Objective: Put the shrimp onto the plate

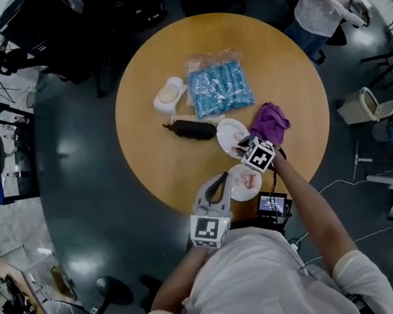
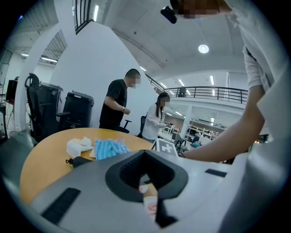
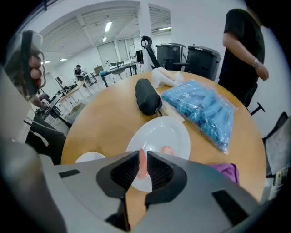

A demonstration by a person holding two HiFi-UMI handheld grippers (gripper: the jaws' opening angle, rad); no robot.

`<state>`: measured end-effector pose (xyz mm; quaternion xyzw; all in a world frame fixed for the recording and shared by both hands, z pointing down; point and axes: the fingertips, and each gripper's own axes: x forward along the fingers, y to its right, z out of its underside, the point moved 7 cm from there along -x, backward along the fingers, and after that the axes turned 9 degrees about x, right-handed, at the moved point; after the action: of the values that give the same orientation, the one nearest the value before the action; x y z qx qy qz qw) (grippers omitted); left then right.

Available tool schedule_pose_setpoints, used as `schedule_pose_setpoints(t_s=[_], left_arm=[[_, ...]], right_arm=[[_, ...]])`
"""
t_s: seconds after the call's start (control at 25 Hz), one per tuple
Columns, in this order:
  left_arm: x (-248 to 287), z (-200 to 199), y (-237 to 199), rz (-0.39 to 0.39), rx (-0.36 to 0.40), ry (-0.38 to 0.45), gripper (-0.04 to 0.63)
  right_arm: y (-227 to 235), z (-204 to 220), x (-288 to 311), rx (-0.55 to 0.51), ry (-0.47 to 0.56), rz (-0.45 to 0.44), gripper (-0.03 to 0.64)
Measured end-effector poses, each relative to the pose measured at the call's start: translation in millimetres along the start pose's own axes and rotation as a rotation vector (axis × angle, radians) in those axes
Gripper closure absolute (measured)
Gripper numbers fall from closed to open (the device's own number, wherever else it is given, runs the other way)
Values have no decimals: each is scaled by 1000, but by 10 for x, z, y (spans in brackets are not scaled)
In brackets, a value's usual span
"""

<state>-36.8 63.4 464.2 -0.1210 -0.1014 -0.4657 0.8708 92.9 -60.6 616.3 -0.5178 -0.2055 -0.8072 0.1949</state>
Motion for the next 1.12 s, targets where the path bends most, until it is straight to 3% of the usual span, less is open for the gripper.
schedule_pose_setpoints(t_s=[0.2,0.4,0.56,0.76,0.96,1.04,1.12], left_arm=[[-10,25,-27,14,-5,-16,588],[-24,81,-49,10,-19,-24,588],[-48,117,-56,10,-25,-31,588],[-107,141,-55,7,-29,-28,588],[-185,152,-48,-14,-43,-9,588],[-218,143,-48,-17,-45,-8,588],[-248,150,-48,-20,-44,-4,588]], right_arm=[[-28,20,232,-32,-80,-27,563],[42,40,370,10,-105,-37,563],[71,58,382,63,-94,-36,563],[37,58,362,51,-71,-18,561],[-106,130,32,116,25,-35,561],[-296,205,-93,66,49,-39,561],[-529,318,-96,-52,22,-30,561]])
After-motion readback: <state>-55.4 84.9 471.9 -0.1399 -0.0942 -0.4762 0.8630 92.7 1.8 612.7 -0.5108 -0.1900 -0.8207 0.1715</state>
